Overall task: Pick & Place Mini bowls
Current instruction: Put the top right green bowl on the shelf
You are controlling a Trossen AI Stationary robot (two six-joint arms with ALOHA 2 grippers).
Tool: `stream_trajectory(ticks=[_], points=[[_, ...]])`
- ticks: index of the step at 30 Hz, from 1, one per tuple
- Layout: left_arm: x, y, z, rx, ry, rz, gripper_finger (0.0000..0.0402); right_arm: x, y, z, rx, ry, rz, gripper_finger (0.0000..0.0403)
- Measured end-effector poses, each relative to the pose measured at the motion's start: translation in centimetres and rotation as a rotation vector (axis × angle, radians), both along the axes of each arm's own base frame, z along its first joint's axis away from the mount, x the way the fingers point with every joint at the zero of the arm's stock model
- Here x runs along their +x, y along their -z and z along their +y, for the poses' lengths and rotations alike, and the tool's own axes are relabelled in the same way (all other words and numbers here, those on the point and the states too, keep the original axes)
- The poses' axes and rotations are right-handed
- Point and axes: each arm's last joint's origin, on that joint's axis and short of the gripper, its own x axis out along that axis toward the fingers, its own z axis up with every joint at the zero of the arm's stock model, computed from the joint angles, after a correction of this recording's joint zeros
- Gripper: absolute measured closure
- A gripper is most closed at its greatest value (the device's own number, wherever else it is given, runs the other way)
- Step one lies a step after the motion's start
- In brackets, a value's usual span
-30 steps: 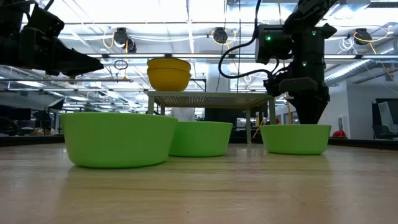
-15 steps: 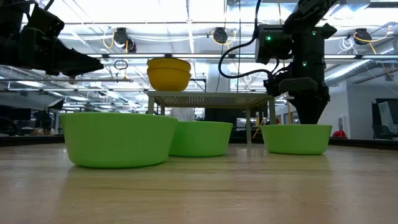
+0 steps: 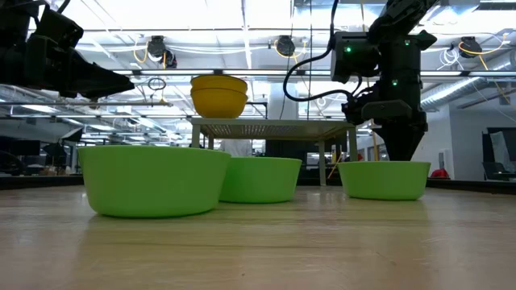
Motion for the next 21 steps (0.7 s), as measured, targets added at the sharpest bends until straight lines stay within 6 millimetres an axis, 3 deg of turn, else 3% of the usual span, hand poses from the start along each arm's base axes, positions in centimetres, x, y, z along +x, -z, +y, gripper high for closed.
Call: stream_trajectory(ticks=[21], points=[[0.00, 0.00, 0.00, 0.000, 0.000, 0.000, 0.0199, -0.01, 0.00, -0.01, -0.004, -0.032, 0.002, 0.0372]])
